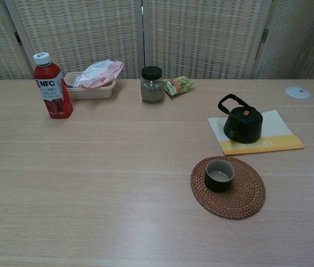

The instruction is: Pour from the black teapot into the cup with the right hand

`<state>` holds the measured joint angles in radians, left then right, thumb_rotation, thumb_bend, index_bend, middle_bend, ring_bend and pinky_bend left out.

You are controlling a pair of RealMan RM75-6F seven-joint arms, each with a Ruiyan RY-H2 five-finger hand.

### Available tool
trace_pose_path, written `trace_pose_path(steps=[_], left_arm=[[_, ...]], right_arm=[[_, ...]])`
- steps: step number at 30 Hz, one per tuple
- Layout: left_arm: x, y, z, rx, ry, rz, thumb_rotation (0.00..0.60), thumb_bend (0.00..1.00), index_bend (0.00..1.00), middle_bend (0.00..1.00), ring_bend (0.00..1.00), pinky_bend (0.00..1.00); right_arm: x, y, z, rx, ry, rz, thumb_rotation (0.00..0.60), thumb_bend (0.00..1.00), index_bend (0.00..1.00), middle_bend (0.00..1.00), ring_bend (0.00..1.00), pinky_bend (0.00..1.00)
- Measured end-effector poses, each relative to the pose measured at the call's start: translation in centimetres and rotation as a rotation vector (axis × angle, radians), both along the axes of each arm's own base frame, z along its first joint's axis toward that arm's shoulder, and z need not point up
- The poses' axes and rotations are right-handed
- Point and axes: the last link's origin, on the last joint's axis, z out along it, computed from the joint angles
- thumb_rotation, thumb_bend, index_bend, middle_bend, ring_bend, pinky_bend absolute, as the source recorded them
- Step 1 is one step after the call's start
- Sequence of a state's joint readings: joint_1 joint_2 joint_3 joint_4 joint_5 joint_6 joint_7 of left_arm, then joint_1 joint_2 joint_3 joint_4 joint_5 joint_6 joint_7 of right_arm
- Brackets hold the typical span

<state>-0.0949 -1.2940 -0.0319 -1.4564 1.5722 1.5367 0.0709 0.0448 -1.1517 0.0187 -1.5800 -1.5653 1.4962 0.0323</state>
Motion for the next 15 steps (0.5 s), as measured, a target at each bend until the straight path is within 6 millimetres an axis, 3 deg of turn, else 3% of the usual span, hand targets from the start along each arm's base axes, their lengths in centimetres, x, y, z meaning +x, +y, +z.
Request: trace_pose_path(steps=[15], left_arm=[[-0.28,-0.52,0.17,0.006,-0.001,0.015,0.6,0.37,0.19,0.2,0.21,0.09]], right_arm=[[0.28,-0.28,0.04,0.006,0.003,0.013,0.6,0.35,0.27,0.25,0.13,0.12]])
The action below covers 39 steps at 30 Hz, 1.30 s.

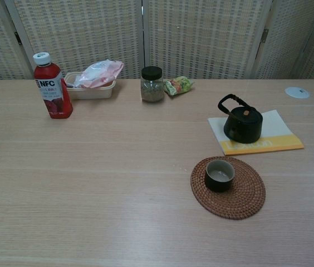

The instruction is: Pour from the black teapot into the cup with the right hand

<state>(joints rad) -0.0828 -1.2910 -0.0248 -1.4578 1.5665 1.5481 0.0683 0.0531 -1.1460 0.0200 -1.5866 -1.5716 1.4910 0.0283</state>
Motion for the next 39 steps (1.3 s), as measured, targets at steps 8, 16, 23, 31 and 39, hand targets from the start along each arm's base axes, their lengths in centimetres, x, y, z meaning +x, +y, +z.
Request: trace_pose_path(steps=[8,16,23,31,39], left_arm=[[-0.3,-0.2,-0.1,-0.001,-0.004,0.008,0.6,0.37,0.19,0.2,0.21,0.09],[-0.7,-0.5,-0.3,-0.004,-0.012,0.022,0.6,0.37,0.19,0.2,0.21,0.09],[-0.6,-0.4,0.0,-0.002,-0.015,0.017,0.6,0.37,0.19,0.2,0.21,0.09],[-0.8,-0.8,-0.1,-0.002,-0.018,0.026,0.6,0.37,0.19,0.2,0.21,0.09],[-0.9,-1.0,0.1,0.003,-0.018,0.029,0.6,0.37,0.19,0.2,0.21,0.09]], right_arm=[[0.9,-1.1,-0.1,0.029,0.031,0.027,0.6,0.42,0.27,0.27,0.13,0.12],[2.8,-3.7,-0.8,0.102,0.054,0.076,0.6,0.32,0.27,0.3,0.13,0.12],[4.5,-6.6,-2.1,0.206,0.047,0.102,0.6,0.3,0.27,0.3,0.13,0.12],[6.8,-10.2,-3.8,0.299,0.064,0.118,0.6,0.26,0.27,0.3,0.13,0.12],[9.1,-13.9,-5.3,0.365,0.102,0.115,0.6,0.26,0.25,0.27,0.13,0.12]])
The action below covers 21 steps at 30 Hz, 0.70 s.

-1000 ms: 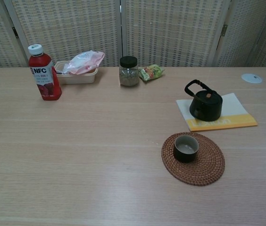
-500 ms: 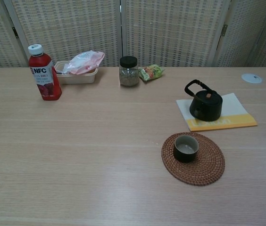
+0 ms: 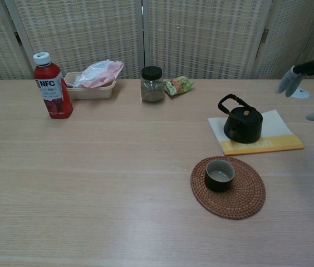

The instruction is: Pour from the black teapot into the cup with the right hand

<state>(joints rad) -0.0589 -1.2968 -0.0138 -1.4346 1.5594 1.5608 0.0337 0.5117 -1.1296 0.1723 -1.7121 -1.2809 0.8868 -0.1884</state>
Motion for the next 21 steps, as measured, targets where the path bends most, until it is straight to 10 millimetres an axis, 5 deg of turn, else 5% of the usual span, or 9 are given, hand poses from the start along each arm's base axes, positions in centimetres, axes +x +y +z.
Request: trace_pose_path(steps=[9,21], left_arm=[[-0.2,-0.3,0.0,0.005,-0.001,0.01,0.6,0.37,0.19,0.2,0.21,0.09],[-0.4,-0.6,0.1,0.008,0.007,0.019,0.6,0.37,0.19,0.2,0.21,0.09]], right_arm=[[2.3,-3.8,-2.4,0.06,0.058,-0.004,0.6,0.26,0.18,0.16,0.06,0.07],[5.0,-8.1,-5.9,0.094,0.121,-0.02,0.6,0.27,0.18,0.2,0.06,0.07]])
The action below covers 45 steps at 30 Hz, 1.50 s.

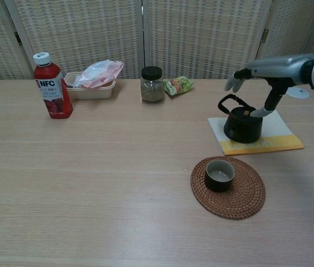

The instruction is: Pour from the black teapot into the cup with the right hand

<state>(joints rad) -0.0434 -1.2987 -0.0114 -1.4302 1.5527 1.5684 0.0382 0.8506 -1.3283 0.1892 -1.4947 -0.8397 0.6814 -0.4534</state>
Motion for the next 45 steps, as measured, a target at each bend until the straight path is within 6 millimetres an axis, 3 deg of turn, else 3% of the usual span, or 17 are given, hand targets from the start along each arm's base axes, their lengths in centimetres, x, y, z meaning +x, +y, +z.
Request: trace_pose_path(steps=[22,45], left_arm=[[-0.7,-0.5,0.4,0.008,0.007,0.032,0.6,0.37,0.19,0.2,0.21,0.09],[-1.2,-0.5,0.3,0.0,0.006,0.046,0.6,0.37,0.23,0.2,0.21,0.09]], right_arm=[[3.3,-4.3,-4.8,0.04,0.075,-0.025,0.6,0.29,0.18,0.2,0.06,0.07],[3.2,-6.4,-6.8,0.046,0.125,-0.075,0.6,0.29,0.18,0.31,0.06,0.07]])
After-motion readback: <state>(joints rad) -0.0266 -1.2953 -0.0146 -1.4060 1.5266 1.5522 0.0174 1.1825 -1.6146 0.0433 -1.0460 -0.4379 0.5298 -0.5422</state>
